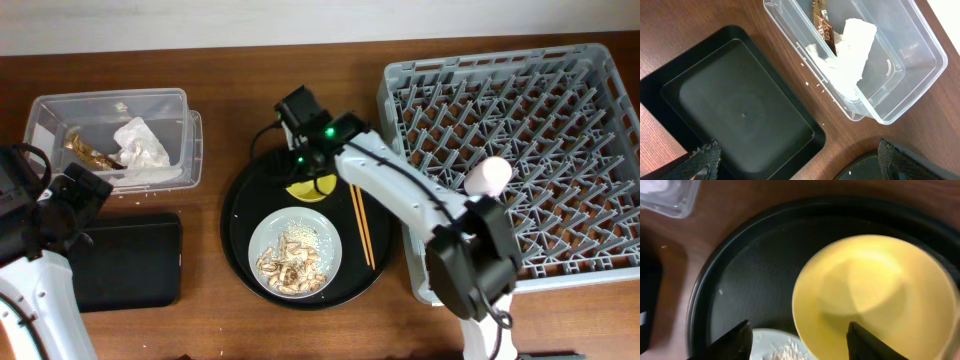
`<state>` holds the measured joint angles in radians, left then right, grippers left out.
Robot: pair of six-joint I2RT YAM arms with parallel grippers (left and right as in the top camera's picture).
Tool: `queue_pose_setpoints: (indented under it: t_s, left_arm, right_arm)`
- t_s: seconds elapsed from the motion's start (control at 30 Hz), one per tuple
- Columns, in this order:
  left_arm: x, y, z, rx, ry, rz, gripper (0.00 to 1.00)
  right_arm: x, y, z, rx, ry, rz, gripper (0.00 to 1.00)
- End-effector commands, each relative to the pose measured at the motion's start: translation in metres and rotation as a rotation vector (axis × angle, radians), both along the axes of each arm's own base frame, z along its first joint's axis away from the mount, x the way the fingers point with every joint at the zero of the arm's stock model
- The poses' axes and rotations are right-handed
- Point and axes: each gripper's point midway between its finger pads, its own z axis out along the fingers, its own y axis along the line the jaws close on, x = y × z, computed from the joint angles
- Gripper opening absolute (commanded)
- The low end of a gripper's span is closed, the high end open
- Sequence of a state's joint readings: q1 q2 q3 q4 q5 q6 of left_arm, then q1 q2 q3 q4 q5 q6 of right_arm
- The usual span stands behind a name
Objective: Sort waste into correct bins and load items into the dishwasher rack
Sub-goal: 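Grasp the yellow bowl with the right gripper and lift it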
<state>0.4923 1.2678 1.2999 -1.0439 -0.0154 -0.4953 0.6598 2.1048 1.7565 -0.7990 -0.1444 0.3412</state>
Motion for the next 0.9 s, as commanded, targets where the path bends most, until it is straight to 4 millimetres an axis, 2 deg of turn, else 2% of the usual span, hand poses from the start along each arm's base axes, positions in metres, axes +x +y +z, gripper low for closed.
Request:
queue_pose_setpoints:
  t_s: [0.0,0.1,0.17,0.3,0.43,0.5,0.53,0.57,0.63,0.7,0.73,0.8,0.83,0.87]
  left_arm:
    - [0.000,0.002,0.003,0.005,-0.010,0.012,0.99]
    - [0.000,0.002,0.003,0.005,-0.010,0.012,0.99]
    - [0.000,0.002,0.003,0.005,-0.010,0.012,0.99]
    - [0.000,0.002,0.003,0.005,-0.010,0.012,0.99]
    - [0.000,0.002,0.003,0.005,-0.010,0.012,0.99]
    - [0.000,0.002,0.003,0.005,-0.010,0.012,0.99]
    - [0.000,0.002,0.003,0.005,-0.010,0.012,0.99]
    - [0.000,0.002,0.003,0.005,-0.010,0.012,0.99]
    - [0.000,0.002,0.003,0.004,-0.010,0.013,0.99]
    - [0.000,0.002,0.003,0.005,-0.010,0.012,0.99]
    - [0.000,0.002,0.003,0.005,-0.010,0.012,0.99]
    - [0.000,0.002,0.003,0.005,-0.010,0.012,0.99]
    - [0.000,0.002,0.003,0.005,-0.010,0.012,0.99]
    - [0.000,0.002,0.003,0.005,-0.010,0.012,0.99]
  right_arm:
    - [0.001,0.010,-0.021,-0.136,-0.086,-0.060,0.61]
    - [0.000,0.011,-0.045,-0.214,-0.111,-0.083,0.57]
    - [-0.001,0.011,-0.058,-0.229,-0.095,-0.079,0.49]
    - [-0.002,0.010,-0.059,-0.233,-0.088,-0.078,0.35]
    - [-0.003,0.007,-0.056,-0.246,-0.076,-0.078,0.14]
    - [-0.001,0.009,-0.039,-0.243,-0.079,-0.079,0.04]
    - [0.000,0.010,-0.030,-0.239,-0.082,-0.080,0.04]
    - [0.002,0.012,-0.010,-0.232,-0.089,-0.080,0.04]
    - [0.003,0.013,0.014,-0.225,-0.096,-0.082,0.04]
    - [0.008,0.003,0.067,-0.209,-0.113,-0.103,0.04]
    - [0.012,-0.003,0.083,-0.203,-0.122,-0.111,0.04]
    - [0.026,-0.042,0.134,-0.185,-0.147,-0.191,0.04]
    - [0.033,-0.067,0.156,-0.176,-0.156,-0.242,0.04]
    - [0.040,-0.102,0.179,-0.167,-0.163,-0.310,0.04]
